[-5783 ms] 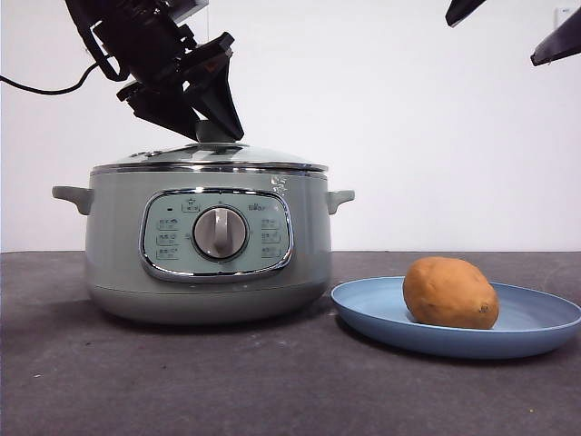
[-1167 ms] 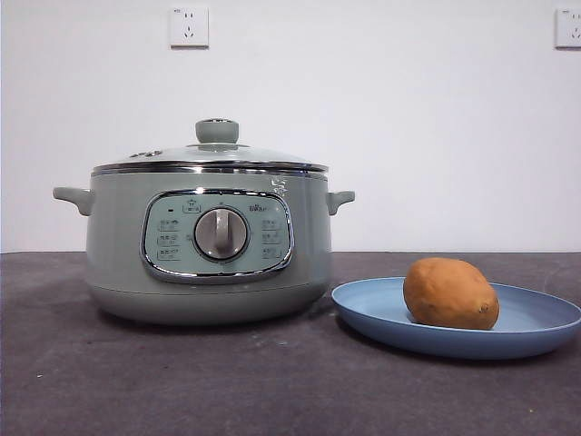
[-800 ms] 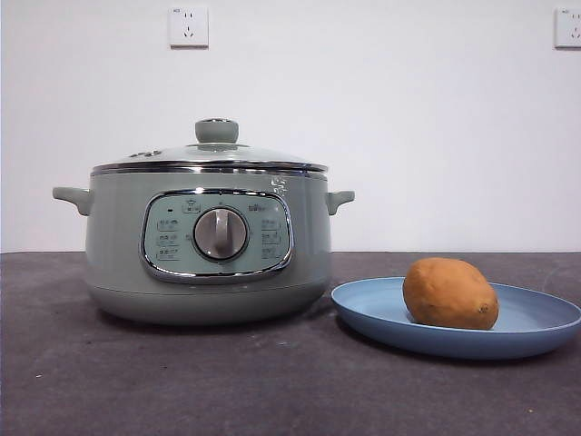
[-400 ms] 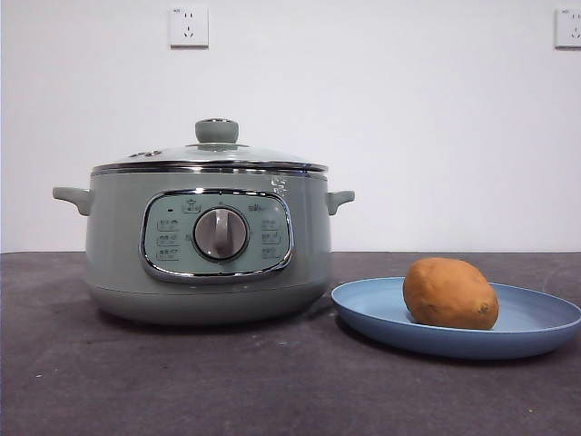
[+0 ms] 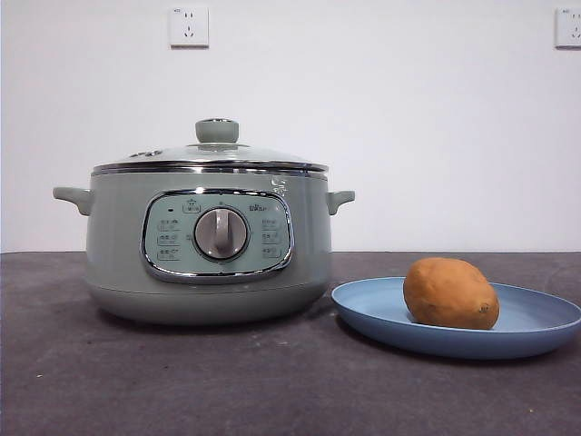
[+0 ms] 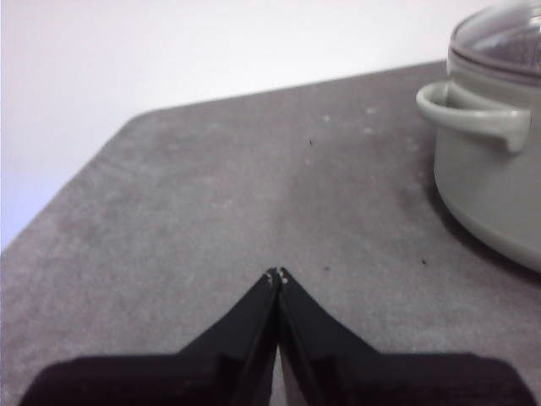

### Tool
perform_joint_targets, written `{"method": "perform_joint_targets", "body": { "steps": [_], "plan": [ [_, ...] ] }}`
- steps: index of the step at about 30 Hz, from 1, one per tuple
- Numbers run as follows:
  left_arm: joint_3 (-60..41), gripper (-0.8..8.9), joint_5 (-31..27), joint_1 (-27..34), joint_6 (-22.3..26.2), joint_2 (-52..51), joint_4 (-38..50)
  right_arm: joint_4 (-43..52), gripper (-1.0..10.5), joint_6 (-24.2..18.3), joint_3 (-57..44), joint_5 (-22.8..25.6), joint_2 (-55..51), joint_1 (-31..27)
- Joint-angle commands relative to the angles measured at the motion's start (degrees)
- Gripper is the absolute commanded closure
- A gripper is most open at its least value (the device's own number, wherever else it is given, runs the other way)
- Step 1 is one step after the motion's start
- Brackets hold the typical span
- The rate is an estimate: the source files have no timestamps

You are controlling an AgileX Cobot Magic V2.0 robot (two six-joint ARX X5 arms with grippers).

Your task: Take the potato out from the steamer,put the potato on the plate,close the lid

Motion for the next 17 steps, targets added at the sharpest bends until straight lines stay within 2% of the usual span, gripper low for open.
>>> {"method": "perform_joint_targets", "body": {
  "steps": [1, 14, 17],
  "plan": [
    [-0.79, 8.16, -0.09, 0.22, -0.55, 0.04, -0.28, 0.31, 9.5, 0.26, 0.02, 0.2, -0.11, 0.07],
    [-0.79, 8.16, -0.13, 0.22, -0.55, 0.04, -0.55, 0.31, 9.5, 0.26, 0.02, 0.17, -0.11, 0.07],
    [-0.79, 8.16, -0.13, 0.22, -0.55, 0.04, -0.55, 0.22, 9.5, -1.86, 0.02, 0.24, -0.11, 0.07]
  ]
}}
